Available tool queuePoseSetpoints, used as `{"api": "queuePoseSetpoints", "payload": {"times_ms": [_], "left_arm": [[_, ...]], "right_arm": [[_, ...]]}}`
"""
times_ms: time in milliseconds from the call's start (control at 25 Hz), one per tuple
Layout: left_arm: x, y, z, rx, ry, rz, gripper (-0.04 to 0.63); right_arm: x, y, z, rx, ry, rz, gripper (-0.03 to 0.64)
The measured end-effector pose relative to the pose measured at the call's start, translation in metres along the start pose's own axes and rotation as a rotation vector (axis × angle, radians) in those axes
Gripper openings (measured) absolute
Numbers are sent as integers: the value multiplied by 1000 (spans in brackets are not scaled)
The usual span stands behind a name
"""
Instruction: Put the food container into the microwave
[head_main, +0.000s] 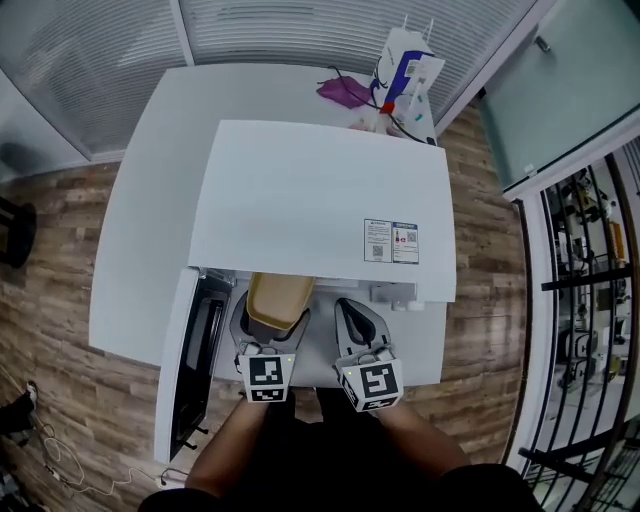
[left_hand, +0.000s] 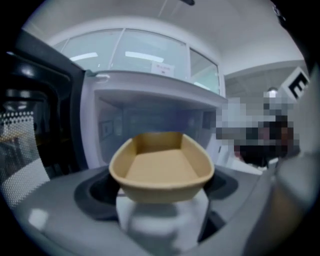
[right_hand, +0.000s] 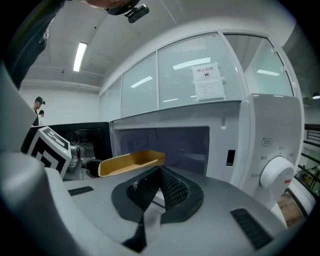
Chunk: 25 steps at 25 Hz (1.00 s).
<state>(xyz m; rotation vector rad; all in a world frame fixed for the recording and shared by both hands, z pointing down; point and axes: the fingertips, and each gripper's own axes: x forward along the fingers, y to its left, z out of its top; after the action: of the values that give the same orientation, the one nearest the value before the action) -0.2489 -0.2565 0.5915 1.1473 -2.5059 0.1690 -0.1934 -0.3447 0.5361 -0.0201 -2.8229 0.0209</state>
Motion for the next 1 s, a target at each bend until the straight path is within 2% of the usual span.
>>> {"api": "queuePoseSetpoints", "payload": {"times_ms": [400,720,1000], "left_arm": [[49,4,7,-6,-1,37,503],[76,19,3,-2,25,112,505],[94,22,5,-5,31,147,505]], "right_arm": [[16,-7,-20,45,29,13,5],[23,-15,-32,73,48,25,5],[21,-14,-40,82,67,23,5]]}}
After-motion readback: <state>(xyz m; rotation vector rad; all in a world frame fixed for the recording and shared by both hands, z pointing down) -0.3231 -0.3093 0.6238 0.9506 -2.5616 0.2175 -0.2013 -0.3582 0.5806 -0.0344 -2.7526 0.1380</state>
